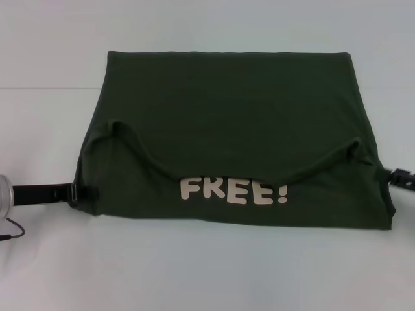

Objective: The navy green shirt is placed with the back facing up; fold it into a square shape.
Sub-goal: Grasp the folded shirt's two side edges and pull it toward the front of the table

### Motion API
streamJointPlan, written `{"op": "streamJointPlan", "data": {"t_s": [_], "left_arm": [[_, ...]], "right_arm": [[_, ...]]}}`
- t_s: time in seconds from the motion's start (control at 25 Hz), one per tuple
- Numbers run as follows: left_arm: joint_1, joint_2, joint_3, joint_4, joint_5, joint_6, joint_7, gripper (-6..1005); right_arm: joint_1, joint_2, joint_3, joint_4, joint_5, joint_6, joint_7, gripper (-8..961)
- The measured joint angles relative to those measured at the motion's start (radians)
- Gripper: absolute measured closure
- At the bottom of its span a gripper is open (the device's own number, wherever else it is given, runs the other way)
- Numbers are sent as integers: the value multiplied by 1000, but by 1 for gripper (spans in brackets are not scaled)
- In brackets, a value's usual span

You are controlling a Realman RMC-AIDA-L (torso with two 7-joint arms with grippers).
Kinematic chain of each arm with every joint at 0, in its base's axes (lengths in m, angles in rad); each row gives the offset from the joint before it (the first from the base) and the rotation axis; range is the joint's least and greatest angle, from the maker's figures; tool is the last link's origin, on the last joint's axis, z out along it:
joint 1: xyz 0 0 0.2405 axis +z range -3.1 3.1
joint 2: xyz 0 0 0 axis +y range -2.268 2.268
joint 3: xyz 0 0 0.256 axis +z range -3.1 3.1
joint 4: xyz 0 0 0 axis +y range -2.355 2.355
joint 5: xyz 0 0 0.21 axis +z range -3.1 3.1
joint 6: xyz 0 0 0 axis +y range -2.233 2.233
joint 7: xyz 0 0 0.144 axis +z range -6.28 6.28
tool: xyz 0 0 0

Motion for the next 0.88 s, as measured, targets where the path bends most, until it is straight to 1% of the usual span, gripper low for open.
{"op": "streamJointPlan", "data": {"t_s": [0.16,0.28,0.4,0.44,0.52,0.6,0.8,0.88], "left_arm": [[0,0,-4,1,0,7,4,949],[0,0,-4,2,0,10,5,949],[0,0,-2,3,0,10,6,949],[-1,0,-1,4,0,11,6,949],[-1,0,0,4,2,12,6,950],[-1,0,-1,4,2,17,6,950],[0,0,-3,4,2,25,9,950],[0,1,-2,4,2,25,9,950]], "right_arm": [[14,-34,-19,-126,-54,0,338,25],[47,-63,-60,-204,-136,-18,563,26],[90,-87,-104,-207,-214,-18,678,35],[105,-92,-118,-200,-244,-17,702,43],[141,-98,-147,-182,-311,-15,743,60],[174,-99,-167,-167,-377,-13,771,77],[236,-91,-178,-131,-495,-8,797,77],[248,-90,-179,-119,-515,-7,798,77]]}}
